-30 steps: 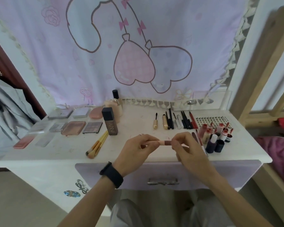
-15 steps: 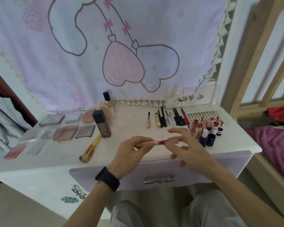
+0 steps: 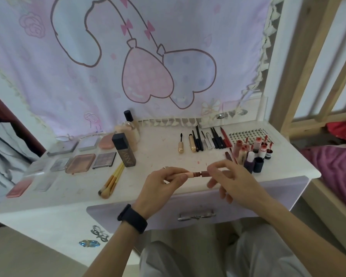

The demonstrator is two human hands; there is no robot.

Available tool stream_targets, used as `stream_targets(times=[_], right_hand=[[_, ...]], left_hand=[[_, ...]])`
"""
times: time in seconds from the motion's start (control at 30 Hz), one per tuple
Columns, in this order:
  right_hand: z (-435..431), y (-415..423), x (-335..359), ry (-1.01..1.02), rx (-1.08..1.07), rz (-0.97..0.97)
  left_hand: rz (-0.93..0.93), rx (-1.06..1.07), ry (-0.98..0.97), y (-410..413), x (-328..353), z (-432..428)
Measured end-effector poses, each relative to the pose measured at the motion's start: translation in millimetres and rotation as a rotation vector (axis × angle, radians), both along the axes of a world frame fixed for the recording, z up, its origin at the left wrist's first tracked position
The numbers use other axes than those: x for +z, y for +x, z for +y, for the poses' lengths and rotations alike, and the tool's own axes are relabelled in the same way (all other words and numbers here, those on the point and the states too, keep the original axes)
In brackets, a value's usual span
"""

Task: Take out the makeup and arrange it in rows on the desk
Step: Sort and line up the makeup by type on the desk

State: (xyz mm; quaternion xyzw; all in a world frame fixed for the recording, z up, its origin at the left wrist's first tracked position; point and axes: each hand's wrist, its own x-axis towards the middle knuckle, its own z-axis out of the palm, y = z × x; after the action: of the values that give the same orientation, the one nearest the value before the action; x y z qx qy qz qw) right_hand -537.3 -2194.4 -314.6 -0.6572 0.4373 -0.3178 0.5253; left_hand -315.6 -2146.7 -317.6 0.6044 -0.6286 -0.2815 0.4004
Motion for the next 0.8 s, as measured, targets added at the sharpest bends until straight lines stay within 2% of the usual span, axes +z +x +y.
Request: stream_targets(times=[0.13,0.3,0.37,0.47,0.63,0.73,0.8], right_hand=[[1.5,-0.7,-3.6,-0.089,0.002,0.005],[2.4,-1.5,-1.3,-0.081,0.019,-0.048],[4.2,-1.1,2.2,-0.052,0.041,-0.024],[4.0,-0.9,2.5,-0.115,0.017,0.041],[0.4,-3.0,2.5,-0.107,0.002,-0.088],[1.1,0.1,9.6,-0.035,0.023,-0.032],[1.4,1.6,11.1,-0.110,0.029,0.085]], left_hand=[[-0.009,-0.020,0.027,2.7,0.0,1.4],[0.086,-0.001,0.065,7.3,3.0,3.3],[0.109,-0.002,0.066,7.7,3.3,4.5],[0.120,-0.015,0.081,6.5,2.8,5.8],[0.162,0.003,0.097,7.5,2.6,6.7],[0.152,0.005,0.081,5.6,3.8,6.5],[0.149,0.002,0.075,5.1,5.0,6.4]])
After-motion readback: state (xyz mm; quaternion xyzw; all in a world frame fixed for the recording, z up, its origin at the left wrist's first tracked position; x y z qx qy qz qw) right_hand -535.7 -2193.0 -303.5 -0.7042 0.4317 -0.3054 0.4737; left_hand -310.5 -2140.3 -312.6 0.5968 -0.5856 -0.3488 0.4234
